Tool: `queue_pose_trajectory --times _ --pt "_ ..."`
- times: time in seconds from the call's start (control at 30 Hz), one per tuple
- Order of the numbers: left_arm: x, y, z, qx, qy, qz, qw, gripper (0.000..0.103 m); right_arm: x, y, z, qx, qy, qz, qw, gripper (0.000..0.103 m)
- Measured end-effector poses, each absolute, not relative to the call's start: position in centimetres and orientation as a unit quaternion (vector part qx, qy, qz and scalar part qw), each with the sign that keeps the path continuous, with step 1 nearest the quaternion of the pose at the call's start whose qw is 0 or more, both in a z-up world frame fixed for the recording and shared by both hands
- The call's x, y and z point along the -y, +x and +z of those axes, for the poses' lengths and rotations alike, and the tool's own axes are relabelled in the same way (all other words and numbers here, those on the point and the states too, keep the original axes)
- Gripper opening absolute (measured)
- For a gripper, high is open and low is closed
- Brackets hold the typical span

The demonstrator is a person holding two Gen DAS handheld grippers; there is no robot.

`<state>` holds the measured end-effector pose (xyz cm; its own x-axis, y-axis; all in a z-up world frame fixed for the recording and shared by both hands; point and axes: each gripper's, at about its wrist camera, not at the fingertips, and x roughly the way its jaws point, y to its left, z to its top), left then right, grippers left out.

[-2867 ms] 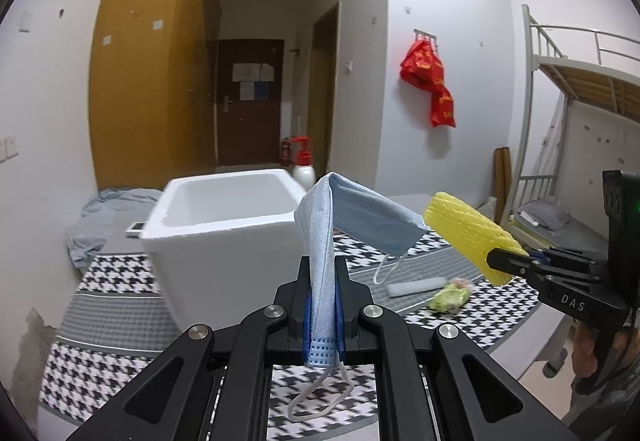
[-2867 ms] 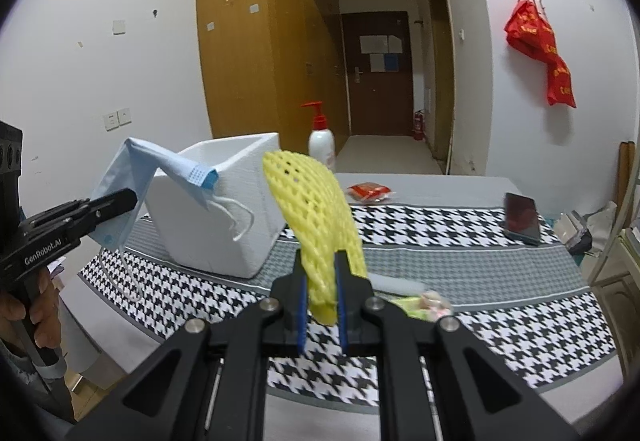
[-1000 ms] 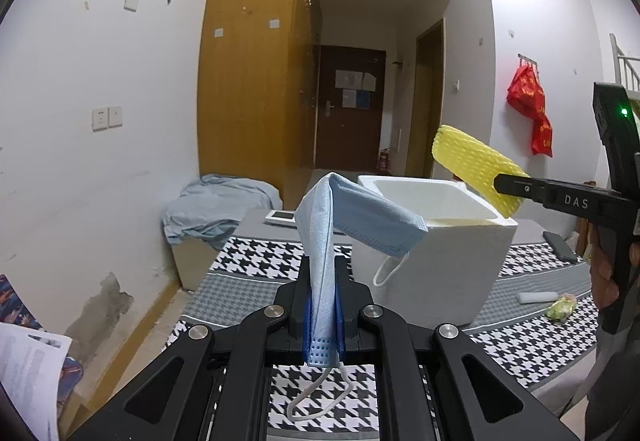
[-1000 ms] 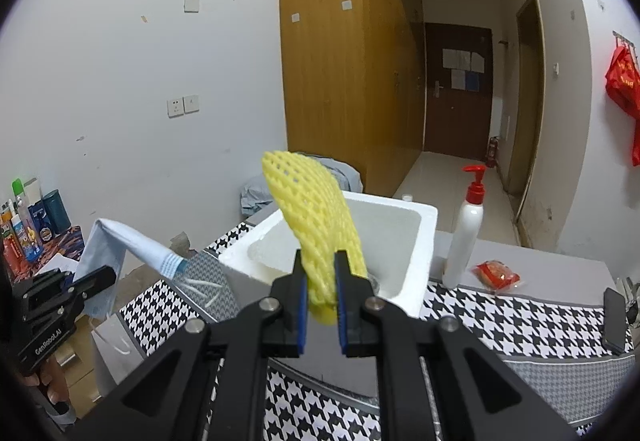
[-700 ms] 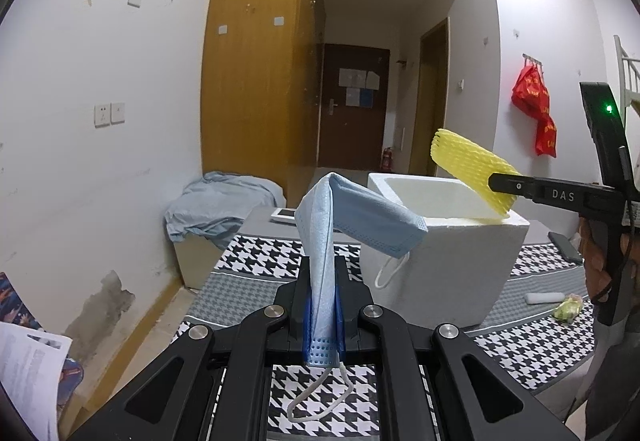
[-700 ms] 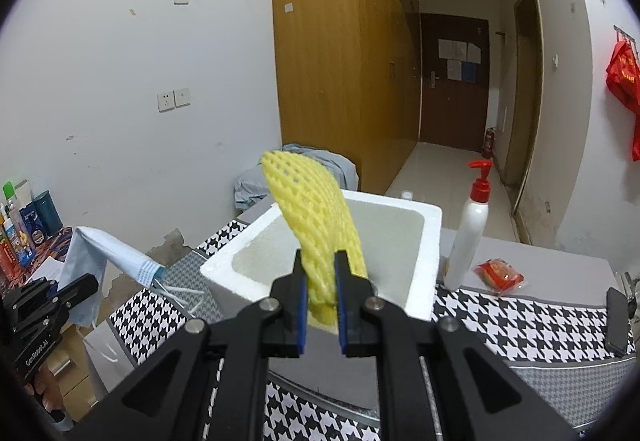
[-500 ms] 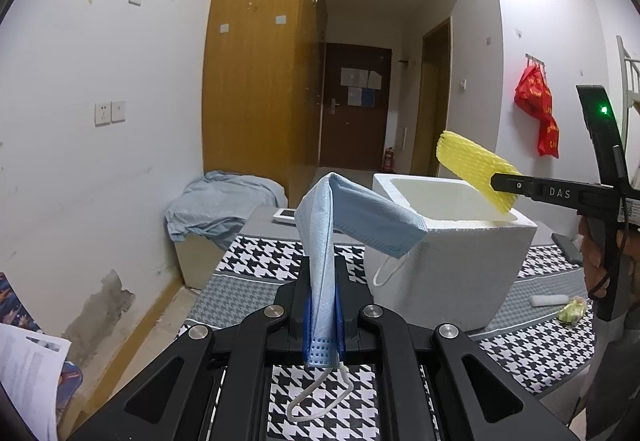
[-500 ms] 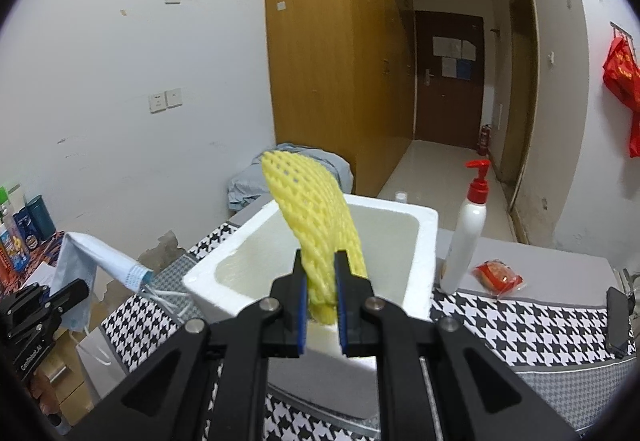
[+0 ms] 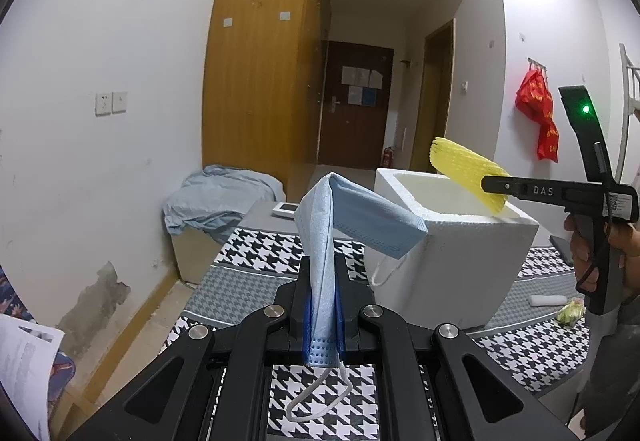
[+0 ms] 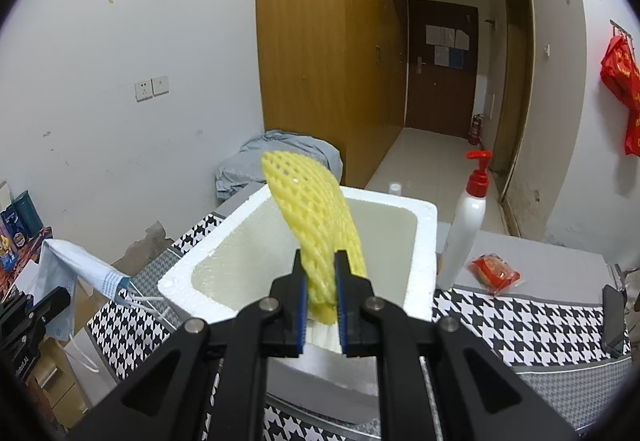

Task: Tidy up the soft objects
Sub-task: 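Hold the sponge over the foam box and open the right tool, then carry the blue mask with the left tool over the foam box opening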

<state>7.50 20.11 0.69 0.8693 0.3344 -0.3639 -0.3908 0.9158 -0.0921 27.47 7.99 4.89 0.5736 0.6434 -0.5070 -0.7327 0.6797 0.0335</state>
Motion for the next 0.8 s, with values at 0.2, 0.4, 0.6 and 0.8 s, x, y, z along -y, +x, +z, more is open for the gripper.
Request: queue_pose_trajectory --times 0.2,0.4,0.6,0.8 --pt "-20.5 7.6 0.8 -0.173 -0.088 0.189 0.963 0.009 -8.4 27.2 4.9 -0.251 -0.089 0.390 0.882 0.074" --pt "-20.7 7.6 0.7 -0.174 -0.092 0.190 0.962 0.009 -7.7 26.6 5.3 -0.237 -0.083 0.396 0.884 0.080" --pt "-20.5 7.6 0.8 -0.174 -0.089 0.190 0.962 0.009 -7.1 26.3 5.1 -0.235 -0.085 0.398 0.883 0.080" --pt "-20.4 7.7 1.3 -0.173 -0.088 0.187 0.963 0.009 -5.9 25.9 5.3 -0.229 -0.081 0.398 0.885 0.081"
